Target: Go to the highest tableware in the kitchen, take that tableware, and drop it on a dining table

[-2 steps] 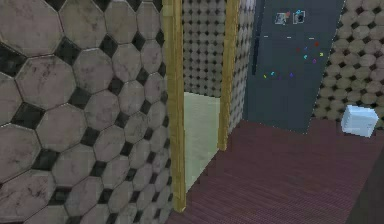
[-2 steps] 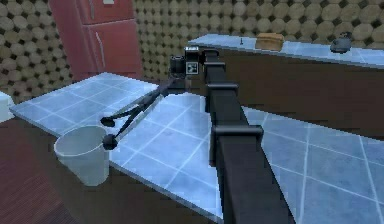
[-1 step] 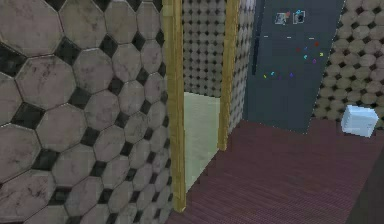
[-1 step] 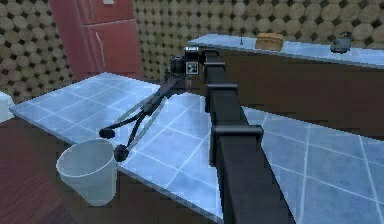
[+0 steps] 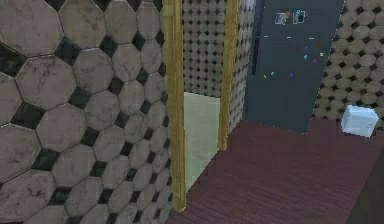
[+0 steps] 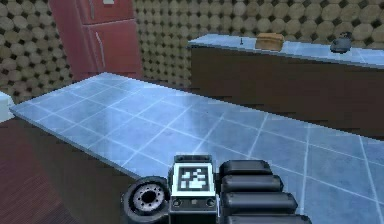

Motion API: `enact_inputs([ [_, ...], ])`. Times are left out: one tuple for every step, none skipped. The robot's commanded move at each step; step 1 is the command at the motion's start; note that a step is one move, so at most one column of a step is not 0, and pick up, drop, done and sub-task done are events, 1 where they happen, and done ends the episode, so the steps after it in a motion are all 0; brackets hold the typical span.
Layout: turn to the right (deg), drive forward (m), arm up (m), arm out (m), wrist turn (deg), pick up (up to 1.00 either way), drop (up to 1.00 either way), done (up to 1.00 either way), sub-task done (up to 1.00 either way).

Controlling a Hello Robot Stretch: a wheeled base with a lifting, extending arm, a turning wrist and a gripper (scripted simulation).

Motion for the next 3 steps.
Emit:
enact_inputs([
  [21.0,0.0,0.0,0.0,0.0,0.0,0.0,0.0,0.0],
  [0.0,1.0,0.0,0.0,0.0,0.0,0.0,0.0,0.0],
  [6.0,0.0,0.0,0.0,0.0,0.0,0.0,0.0,0.0],
])
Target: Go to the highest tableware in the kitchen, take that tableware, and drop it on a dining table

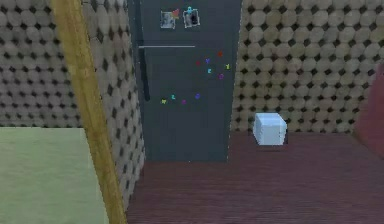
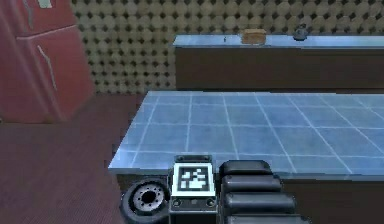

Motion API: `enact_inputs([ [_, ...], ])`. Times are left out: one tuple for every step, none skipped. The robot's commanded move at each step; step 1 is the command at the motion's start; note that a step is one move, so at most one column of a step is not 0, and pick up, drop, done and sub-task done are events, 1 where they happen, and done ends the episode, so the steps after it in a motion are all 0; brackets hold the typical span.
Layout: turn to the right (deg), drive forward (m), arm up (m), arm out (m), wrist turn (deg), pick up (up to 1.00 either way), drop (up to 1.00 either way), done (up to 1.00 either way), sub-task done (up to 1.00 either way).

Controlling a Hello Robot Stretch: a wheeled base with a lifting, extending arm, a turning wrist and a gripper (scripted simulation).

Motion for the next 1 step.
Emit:
enact_inputs([
  [0.0,0.35,0.0,0.0,0.0,0.0,0.0,0.0,0.0],
])
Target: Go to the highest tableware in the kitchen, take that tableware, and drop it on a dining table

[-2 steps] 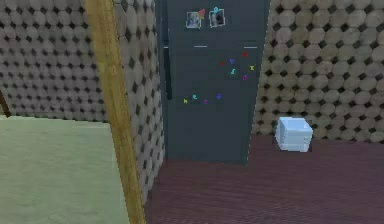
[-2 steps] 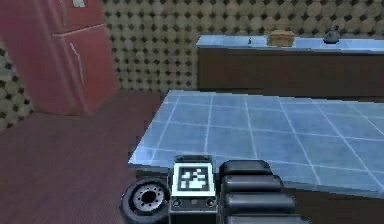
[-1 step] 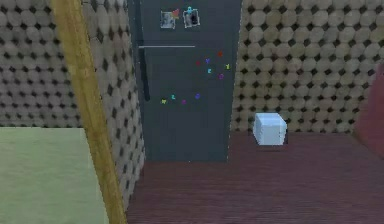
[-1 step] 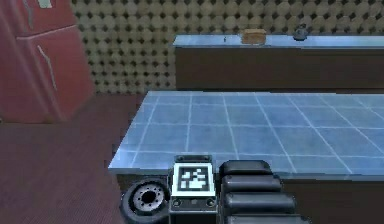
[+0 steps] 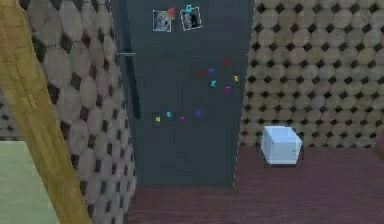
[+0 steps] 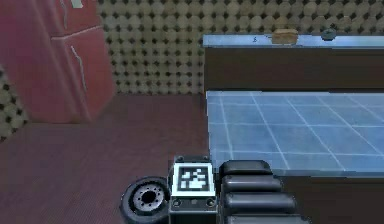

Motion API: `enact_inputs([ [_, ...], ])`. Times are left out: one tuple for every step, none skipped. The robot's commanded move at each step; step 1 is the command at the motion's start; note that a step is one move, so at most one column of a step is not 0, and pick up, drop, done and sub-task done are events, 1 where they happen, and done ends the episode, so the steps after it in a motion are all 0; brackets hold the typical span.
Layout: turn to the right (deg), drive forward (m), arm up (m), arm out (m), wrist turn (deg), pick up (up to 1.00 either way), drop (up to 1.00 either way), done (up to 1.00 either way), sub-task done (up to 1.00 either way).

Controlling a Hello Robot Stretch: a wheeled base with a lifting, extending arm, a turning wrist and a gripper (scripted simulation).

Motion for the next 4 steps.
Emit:
enact_inputs([
  [-45.0,0.0,0.0,0.0,0.0,0.0,0.0,0.0,0.0],
  [-21.0,0.0,0.0,0.0,0.0,0.0,0.0,0.0,0.0],
  [0.0,0.8,0.0,0.0,0.0,0.0,0.0,0.0,0.0],
  [3.0,0.0,0.0,0.0,0.0,0.0,0.0,0.0,0.0],
])
